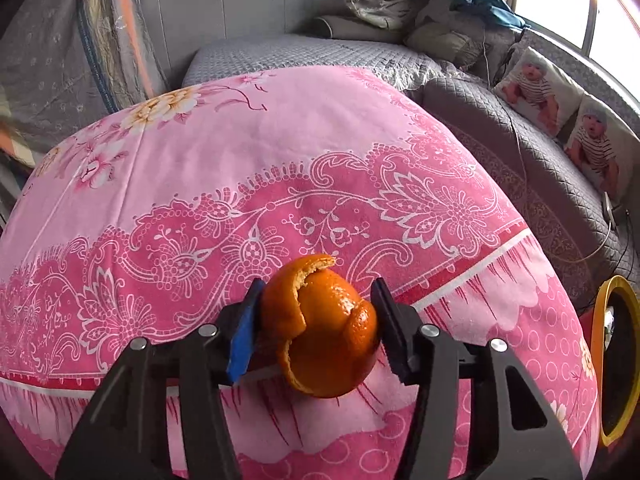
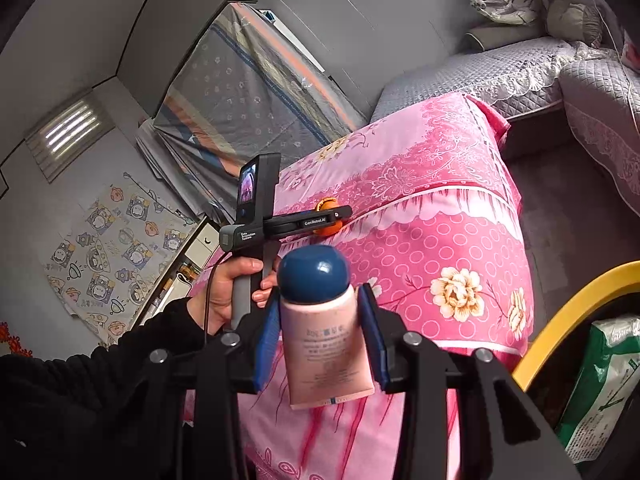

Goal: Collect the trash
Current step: 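Grasp the orange peel with the left tool while the right holds the tube, then carry the lotion tube and orange peel over the yellow bin with both tools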

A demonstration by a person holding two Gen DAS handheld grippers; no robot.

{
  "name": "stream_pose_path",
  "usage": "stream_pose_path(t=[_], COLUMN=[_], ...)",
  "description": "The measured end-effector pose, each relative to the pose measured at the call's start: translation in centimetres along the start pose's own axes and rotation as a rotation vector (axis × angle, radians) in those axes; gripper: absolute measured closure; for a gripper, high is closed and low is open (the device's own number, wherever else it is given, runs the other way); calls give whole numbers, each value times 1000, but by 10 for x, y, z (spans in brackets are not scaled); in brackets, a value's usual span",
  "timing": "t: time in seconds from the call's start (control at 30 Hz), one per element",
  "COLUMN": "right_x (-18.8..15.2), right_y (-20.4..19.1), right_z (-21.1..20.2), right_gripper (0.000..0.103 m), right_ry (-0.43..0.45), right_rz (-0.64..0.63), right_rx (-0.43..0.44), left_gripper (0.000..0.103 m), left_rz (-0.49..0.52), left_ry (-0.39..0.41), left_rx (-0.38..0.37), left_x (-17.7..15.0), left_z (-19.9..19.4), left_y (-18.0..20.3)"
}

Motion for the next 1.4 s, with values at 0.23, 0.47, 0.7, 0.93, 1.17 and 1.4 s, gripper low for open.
stream_pose_path(t=[0.23, 0.47, 0.7, 0.93, 1.17, 1.4], right_x=[2, -4, -5, -13, -29, -55], right_y=[-19, -42, -36, -4, 46, 99], right_z=[6, 11, -25, -79, -139, -182], right_gripper=[67, 67, 67, 67, 67, 67], right_ry=[-3, -6, 48, 121, 202, 216], right_rz=[-3, 22, 37, 80, 136, 179], right_rx=[50, 103, 28, -91, -285, -578], left_gripper=[55, 54, 54, 54, 54, 53], left_rz=[-36, -23, 67, 169, 263, 326], left_ry=[104, 258, 339, 374, 358, 301], left_rx=[-87, -158, -260, -361, -444, -519], left_x=[-5, -27, -44, -65, -85, -103], left_z=[-81, -182, -244, -278, -281, -249], left_y=[0, 26, 86, 152, 218, 282])
Point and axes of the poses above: each gripper's, at about its wrist camera, not at the fingertips, and z roughly the way its jaws point, y to its right, x to its top, the point moved 10 cm from there along z, roughly the way its jaws point, and after that the axes turned 13 degrees about -z, right-handed, at the moved point
